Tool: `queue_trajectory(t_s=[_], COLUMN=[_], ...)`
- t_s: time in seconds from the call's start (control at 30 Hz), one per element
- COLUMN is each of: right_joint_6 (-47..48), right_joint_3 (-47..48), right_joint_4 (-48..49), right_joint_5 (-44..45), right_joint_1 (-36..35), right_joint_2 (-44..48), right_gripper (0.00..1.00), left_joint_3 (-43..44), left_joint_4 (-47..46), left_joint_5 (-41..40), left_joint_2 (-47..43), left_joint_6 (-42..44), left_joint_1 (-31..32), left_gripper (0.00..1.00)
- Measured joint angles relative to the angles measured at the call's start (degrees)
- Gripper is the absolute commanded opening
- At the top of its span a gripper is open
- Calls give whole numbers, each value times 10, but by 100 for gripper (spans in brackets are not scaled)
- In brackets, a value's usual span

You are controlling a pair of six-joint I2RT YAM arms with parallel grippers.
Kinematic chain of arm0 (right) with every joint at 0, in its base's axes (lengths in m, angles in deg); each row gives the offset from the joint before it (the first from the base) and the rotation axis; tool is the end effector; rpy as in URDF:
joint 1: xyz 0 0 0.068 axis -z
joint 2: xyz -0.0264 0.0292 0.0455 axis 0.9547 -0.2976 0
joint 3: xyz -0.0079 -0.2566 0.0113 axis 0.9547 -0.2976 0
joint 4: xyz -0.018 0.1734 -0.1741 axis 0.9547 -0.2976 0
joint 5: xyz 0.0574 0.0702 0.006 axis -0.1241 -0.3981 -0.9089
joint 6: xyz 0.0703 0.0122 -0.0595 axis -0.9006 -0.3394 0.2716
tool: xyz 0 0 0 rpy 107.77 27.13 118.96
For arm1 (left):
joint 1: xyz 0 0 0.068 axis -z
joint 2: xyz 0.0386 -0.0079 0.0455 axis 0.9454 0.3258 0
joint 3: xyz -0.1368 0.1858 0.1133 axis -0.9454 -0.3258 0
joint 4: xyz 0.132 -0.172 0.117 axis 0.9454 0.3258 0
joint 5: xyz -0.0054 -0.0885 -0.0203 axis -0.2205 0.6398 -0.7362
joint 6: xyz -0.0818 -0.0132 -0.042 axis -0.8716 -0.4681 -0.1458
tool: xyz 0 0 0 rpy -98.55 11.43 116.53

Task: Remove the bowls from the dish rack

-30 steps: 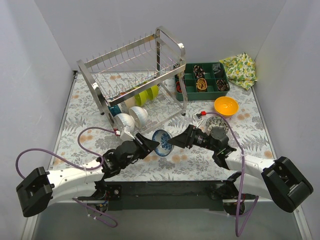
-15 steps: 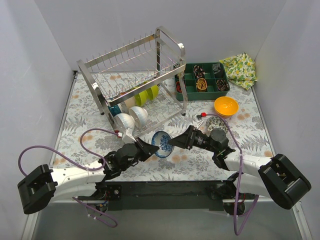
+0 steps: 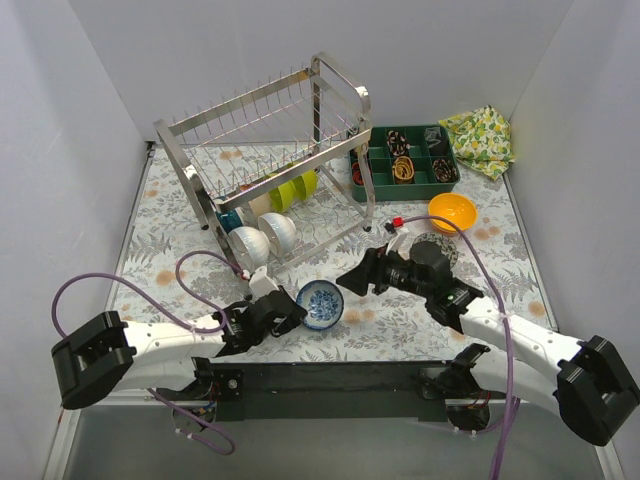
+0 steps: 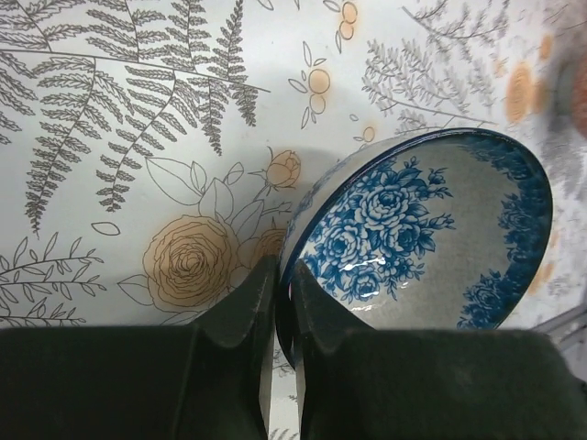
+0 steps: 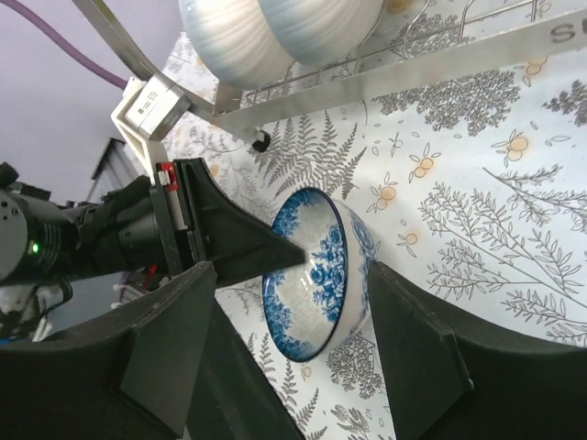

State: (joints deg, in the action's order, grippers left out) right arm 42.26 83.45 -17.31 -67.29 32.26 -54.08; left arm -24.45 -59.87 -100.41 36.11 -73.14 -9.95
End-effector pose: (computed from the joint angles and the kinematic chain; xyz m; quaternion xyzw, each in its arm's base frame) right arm 0.1804 0.1874 0.2138 -0.1094 0.7692 0.4870 0.3990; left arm 0.1358 -0.1784 0.1097 -0.4421 0.7876 -0.3727 0.2127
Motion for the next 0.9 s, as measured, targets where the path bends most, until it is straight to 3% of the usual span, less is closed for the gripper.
queue_trajectory(t_s=[0.27, 0.4, 0.5, 0.6, 0.63, 0.73, 0.87, 0.9], right_joint_6=[107, 130, 141, 151, 153, 156, 162, 165], right_joint_3=[128, 155, 172, 189, 193, 201, 208, 211], right_joint_4=[-190, -247, -282, -307, -310, -320, -333, -339], right_joint_5=[156, 202, 237, 269, 277, 291, 317, 322], right_joint_1=[-100, -129, -149, -164, -168, -174, -175, -175], right_joint_2=[-73, -132, -172, -200, -205, -207, -206, -206], right_gripper=[73, 66, 55, 34, 18, 1, 1, 1], left_joint_3=[54, 66, 68, 72, 75, 83, 103, 104], left_joint_4=[45, 61, 72, 86, 90, 96, 111, 115], left_joint_5=[-46, -65, -76, -85, -87, -93, -101, -104], left_joint_2=[35, 39, 40, 41, 42, 45, 45, 42], left_joint_6=[19, 24, 28, 32, 34, 38, 45, 49], left_joint_1=[39, 50, 56, 61, 63, 67, 69, 70], left_gripper=[0, 0, 0, 0, 0, 3, 29, 46])
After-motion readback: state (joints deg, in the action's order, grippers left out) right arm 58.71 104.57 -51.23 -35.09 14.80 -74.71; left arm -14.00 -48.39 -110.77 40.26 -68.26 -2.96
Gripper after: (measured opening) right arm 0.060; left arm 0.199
